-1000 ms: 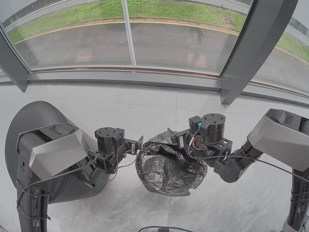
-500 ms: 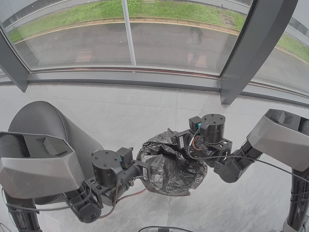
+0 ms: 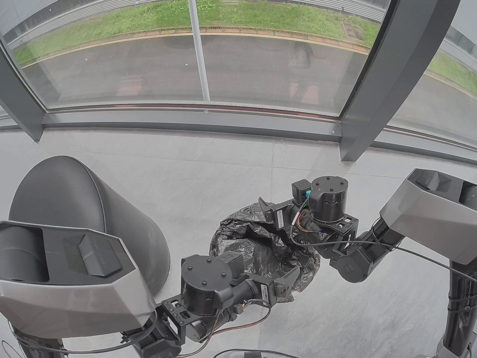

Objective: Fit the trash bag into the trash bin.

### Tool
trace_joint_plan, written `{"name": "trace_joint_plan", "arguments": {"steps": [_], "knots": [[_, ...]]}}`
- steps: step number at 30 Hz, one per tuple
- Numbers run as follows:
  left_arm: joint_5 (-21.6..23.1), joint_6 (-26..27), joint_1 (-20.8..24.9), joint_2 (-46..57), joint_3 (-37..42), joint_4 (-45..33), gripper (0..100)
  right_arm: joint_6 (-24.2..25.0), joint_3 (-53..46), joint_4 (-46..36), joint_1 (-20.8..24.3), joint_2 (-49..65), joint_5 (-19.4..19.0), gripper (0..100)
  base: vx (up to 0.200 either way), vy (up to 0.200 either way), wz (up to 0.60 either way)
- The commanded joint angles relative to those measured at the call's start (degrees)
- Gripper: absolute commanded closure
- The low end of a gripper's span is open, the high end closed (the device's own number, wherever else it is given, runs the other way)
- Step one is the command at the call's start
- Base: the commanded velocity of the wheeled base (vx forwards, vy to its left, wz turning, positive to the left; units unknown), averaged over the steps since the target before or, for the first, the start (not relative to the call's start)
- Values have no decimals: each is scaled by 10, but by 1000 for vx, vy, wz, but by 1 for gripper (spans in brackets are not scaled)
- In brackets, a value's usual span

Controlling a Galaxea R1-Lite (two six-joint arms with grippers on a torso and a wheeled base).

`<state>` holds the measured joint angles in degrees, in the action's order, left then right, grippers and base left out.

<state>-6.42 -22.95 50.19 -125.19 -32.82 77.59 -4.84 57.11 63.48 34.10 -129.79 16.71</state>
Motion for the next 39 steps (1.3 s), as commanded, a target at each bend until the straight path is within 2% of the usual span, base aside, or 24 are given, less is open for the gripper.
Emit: {"name": "trace_joint_plan", "arguments": {"steps": [1,7,10,11,12,15,18,25,39], "knots": [[11,-2,-11,-55,-72,-47,0,-1,-2,11,0,-6,1,0,0,0,0],[4,7,-14,-94,-148,-101,0,0,-3,12,-7,-6,0,0,0,0,0],[2,53,-29,-121,-182,-102,0,3,-2,12,-7,-7,1,0,0,0,0],[2,53,-29,-121,-182,-102,0,3,-2,12,-7,-7,1,0,0,0,0],[-5,95,-36,-139,-194,-94,0,11,-3,12,-7,-7,1,0,0,0,0],[-28,163,-50,-169,-212,-75,0,13,-3,12,-7,-7,1,0,0,0,0],[-39,190,-63,-184,-221,-55,0,14,-5,12,-8,-7,1,0,0,0,0],[-52,227,-76,-217,-227,-26,0,14,-4,12,-8,-10,1,0,0,0,0],[-52,215,-55,-231,-206,-27,0,24,-5,13,-12,-12,1,0,0,0,0]]}}
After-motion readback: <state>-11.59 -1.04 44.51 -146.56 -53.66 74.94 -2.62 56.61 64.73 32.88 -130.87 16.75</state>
